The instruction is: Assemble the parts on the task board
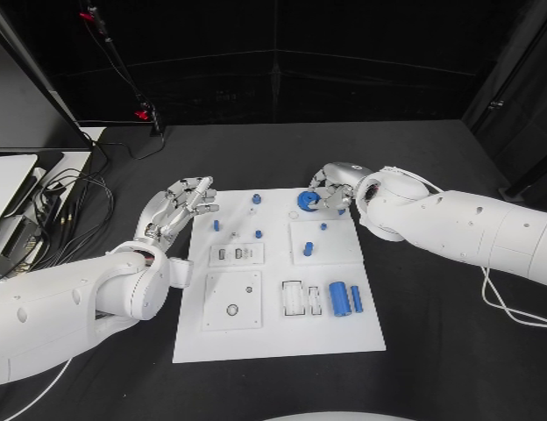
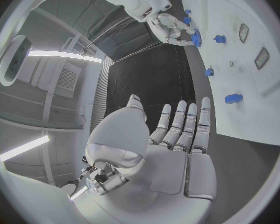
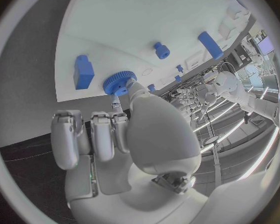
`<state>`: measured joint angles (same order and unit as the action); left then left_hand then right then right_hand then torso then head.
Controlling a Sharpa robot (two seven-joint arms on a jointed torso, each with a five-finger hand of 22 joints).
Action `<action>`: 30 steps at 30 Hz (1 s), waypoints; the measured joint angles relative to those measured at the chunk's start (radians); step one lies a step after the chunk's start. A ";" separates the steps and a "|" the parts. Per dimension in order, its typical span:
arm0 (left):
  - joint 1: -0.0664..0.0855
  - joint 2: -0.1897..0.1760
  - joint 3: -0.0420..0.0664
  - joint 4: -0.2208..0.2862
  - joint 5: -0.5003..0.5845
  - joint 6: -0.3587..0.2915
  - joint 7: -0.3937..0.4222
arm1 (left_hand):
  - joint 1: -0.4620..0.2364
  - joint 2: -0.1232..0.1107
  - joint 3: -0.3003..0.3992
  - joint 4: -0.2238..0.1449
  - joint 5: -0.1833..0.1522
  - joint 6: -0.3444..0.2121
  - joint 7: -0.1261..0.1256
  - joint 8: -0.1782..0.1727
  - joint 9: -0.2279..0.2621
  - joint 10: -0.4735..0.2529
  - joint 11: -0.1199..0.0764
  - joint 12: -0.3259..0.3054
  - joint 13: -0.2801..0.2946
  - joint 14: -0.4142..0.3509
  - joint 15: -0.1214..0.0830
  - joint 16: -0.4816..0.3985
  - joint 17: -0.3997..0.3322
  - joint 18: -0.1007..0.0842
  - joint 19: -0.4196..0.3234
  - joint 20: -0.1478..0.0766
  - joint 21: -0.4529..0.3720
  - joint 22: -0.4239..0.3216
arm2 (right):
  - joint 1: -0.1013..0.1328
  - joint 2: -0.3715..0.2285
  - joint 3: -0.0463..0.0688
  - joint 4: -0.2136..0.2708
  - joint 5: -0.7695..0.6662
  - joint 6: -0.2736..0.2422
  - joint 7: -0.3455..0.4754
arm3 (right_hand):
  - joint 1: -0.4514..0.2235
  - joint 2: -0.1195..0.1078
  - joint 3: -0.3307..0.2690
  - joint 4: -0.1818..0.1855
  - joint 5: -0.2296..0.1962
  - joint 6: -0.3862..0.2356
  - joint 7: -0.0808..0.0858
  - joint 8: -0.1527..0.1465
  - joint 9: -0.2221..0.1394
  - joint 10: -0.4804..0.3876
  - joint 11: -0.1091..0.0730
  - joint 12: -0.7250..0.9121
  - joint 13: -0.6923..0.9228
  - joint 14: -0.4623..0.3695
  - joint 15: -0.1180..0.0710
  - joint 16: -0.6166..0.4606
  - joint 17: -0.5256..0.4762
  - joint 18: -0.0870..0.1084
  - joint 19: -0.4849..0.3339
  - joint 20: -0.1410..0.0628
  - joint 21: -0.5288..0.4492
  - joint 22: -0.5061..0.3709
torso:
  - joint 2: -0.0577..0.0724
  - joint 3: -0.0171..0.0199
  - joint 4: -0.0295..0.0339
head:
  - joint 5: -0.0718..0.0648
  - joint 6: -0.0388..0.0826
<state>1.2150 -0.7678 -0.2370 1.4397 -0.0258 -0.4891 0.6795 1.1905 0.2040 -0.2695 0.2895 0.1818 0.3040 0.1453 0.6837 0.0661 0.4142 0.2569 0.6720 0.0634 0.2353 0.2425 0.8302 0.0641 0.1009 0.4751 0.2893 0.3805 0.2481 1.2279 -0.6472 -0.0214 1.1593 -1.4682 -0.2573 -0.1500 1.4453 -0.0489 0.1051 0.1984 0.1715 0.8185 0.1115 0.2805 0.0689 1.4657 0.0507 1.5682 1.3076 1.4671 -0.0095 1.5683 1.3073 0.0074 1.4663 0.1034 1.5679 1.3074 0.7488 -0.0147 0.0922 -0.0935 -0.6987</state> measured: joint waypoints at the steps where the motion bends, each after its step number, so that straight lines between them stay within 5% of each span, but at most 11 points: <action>1: 0.000 0.000 0.000 0.000 0.000 0.000 0.000 | 0.000 0.000 0.000 0.000 0.002 0.000 0.000 0.000 0.000 0.000 0.000 0.000 0.000 0.000 0.000 0.000 0.000 0.000 0.000 0.000 0.000 0.000 | 0.000 0.000 0.000 0.000 0.000 0.000 0.000 | 0.004 0.004 0.009 -0.004 0.003 0.017 -0.001 -0.003 -0.001 0.003 -0.003 0.000 0.000 0.000 -0.004 0.000 0.000 0.000 0.000 0.000 0.000 0.000 | 0.000 0.0000 0.0000 | 0.000 0.000; 4: 0.000 0.000 0.000 0.000 0.000 0.000 0.000 | 0.000 0.000 0.000 0.000 0.004 0.000 0.000 0.000 0.000 0.000 0.000 0.000 0.000 0.000 0.000 0.000 0.000 0.000 0.000 0.000 0.000 0.000 | 0.002 0.001 0.001 0.002 0.000 -0.001 0.000 | 0.010 0.010 0.029 -0.014 0.009 0.063 0.000 -0.012 -0.001 0.003 -0.003 0.000 0.000 0.000 -0.004 0.000 0.000 0.000 -0.003 -0.003 0.000 0.000 | 0.000 0.0001 0.0000 | 0.000 0.000; 12: 0.000 0.000 0.000 0.000 0.000 0.000 0.000 | 0.000 0.000 0.000 0.000 0.004 0.000 0.000 0.000 0.000 0.000 0.000 0.000 0.000 0.000 0.000 0.000 0.000 0.000 0.000 0.000 0.000 0.000 | 0.000 -0.002 0.000 0.006 0.000 -0.022 0.013 | 0.018 0.018 0.049 -0.025 0.014 0.103 0.038 -0.015 -0.002 0.003 -0.003 0.000 0.000 0.000 -0.003 0.000 0.001 0.000 -0.003 -0.003 0.000 0.000 | 0.000 0.0002 0.0000 | 0.002 -0.001; 22: 0.000 -0.002 0.000 0.001 0.000 0.000 0.000 | 0.004 -0.004 0.000 0.000 0.004 0.000 0.000 0.000 0.000 0.000 0.000 0.000 0.000 0.000 0.000 0.000 0.000 0.000 0.000 0.000 0.000 0.000 | -0.003 -0.011 -0.002 0.022 0.014 -0.107 0.062 | 0.026 0.015 0.055 -0.032 0.019 0.110 0.043 -0.031 -0.002 0.001 0.007 0.000 0.000 0.000 -0.003 0.000 0.001 0.000 -0.003 -0.003 0.000 0.000 | 0.000 0.0002 0.0000 | 0.007 0.000; 30: 0.000 -0.009 0.000 0.003 0.000 0.000 0.000 | 0.004 -0.004 0.000 0.000 0.004 0.000 0.000 0.000 0.000 0.000 0.000 0.000 0.000 0.000 0.000 0.000 0.000 0.000 0.000 0.000 0.000 0.000 | 0.008 -0.041 0.000 0.092 0.048 -0.183 0.106 | 0.033 0.008 0.059 -0.035 0.026 0.113 0.046 -0.041 -0.002 -0.003 0.010 0.000 0.000 -0.004 0.001 0.000 0.001 0.000 -0.003 -0.003 0.000 0.000 | 0.000 -0.0004 0.0006 | 0.017 0.001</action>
<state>1.2151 -0.7765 -0.2370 1.4423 -0.0258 -0.4889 0.6795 1.1943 0.2002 -0.2695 0.2895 0.1860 0.3040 0.1453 0.6837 0.0660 0.4142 0.2569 0.6720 0.0634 0.2353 0.2425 0.8302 0.0641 0.1009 0.4751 0.2893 0.3805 0.2481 1.2358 -0.6882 -0.0216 1.2509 -1.4201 -0.4406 -0.0442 1.4783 -0.0404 0.1640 0.1632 0.1976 0.9315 0.1573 0.2397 0.0669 1.4632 0.0611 1.5683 1.3076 1.4630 -0.0089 1.5683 1.3078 0.0075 1.4631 0.1001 1.5679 1.3073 0.7487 -0.0151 0.0928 -0.0764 -0.6980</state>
